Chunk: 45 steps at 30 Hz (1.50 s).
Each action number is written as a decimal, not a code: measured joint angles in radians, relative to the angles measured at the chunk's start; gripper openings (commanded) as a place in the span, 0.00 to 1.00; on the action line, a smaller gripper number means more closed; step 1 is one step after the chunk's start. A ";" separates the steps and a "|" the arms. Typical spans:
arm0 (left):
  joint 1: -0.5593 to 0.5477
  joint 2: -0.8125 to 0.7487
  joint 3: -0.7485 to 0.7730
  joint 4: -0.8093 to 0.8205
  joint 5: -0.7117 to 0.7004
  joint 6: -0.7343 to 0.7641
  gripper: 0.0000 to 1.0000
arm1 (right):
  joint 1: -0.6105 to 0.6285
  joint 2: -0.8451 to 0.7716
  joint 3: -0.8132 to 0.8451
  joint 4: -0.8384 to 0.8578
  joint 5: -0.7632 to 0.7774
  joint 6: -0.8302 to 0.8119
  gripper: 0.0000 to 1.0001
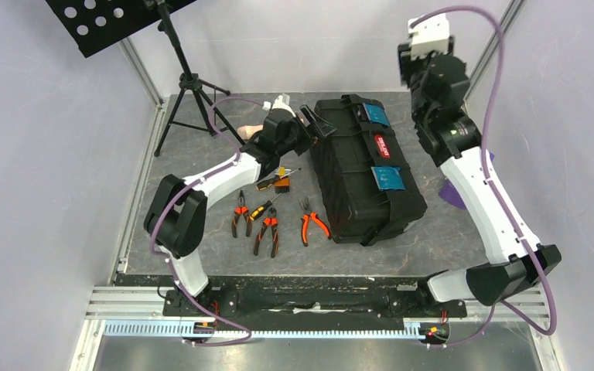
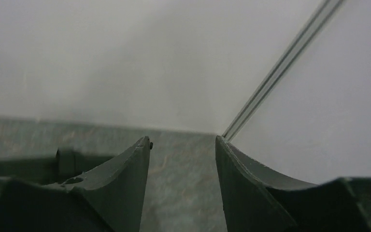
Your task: Pack the tool kit
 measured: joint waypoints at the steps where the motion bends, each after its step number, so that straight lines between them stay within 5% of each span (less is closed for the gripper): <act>1: -0.001 0.001 0.023 -0.034 -0.001 0.018 0.87 | 0.000 -0.005 -0.032 -0.045 -0.021 0.028 0.56; 10: -0.015 -0.030 0.156 -0.315 -0.055 0.167 0.88 | 0.002 -0.156 -0.254 -0.364 -0.219 0.228 0.54; 19: -0.195 -0.248 -0.033 -0.495 -0.102 0.230 0.87 | 0.048 -0.363 -0.417 -0.500 -0.408 0.297 0.54; 25: -0.283 -0.261 -0.067 -0.542 -0.103 0.228 0.88 | 0.083 -0.388 -0.536 -0.567 -0.440 0.294 0.54; 45: -0.293 -0.245 0.089 -0.520 -0.153 0.216 0.87 | 0.081 -0.434 -0.598 -0.531 -0.509 0.243 0.53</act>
